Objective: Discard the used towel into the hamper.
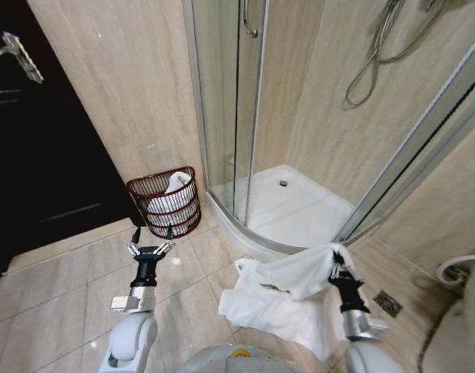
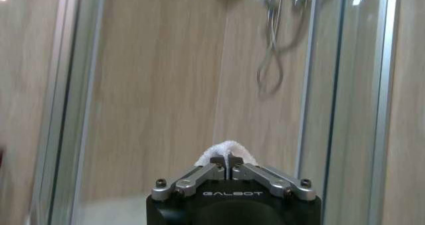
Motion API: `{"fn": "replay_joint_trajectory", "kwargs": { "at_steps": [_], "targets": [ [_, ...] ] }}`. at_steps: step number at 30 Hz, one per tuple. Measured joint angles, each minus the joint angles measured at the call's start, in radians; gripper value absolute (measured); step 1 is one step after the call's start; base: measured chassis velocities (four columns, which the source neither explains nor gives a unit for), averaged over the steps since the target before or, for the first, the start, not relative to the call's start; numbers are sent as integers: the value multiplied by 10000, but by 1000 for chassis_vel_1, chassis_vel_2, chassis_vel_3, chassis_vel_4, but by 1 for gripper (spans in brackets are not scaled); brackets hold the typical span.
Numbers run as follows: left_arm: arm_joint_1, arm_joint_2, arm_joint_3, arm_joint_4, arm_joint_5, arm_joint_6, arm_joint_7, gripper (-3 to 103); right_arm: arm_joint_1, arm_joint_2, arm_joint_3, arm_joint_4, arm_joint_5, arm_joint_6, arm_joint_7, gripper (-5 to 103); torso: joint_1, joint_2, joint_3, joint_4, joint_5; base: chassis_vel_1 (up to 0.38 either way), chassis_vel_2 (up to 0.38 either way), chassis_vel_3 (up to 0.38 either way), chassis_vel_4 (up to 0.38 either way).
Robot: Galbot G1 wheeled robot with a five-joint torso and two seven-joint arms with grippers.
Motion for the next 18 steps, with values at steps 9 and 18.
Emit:
{"fn": "replay_joint_trajectory", "kwargs": {
  "at_steps": [9, 18],
  "targets": [
    [-57, 70, -77, -7, -203, 26, -16, 100, 2134, -1333, -60, 1655, 1937, -3700, 1453, 2, 1, 0, 2, 5, 9, 0, 0, 0, 0],
    [-71, 236, -81, 69, -445, 62, -75, 100, 2074, -1499, 120, 1593, 1914, -3789, 1384, 2, 1, -1, 2, 0, 6, 0, 0, 0, 0]
  ]
}}
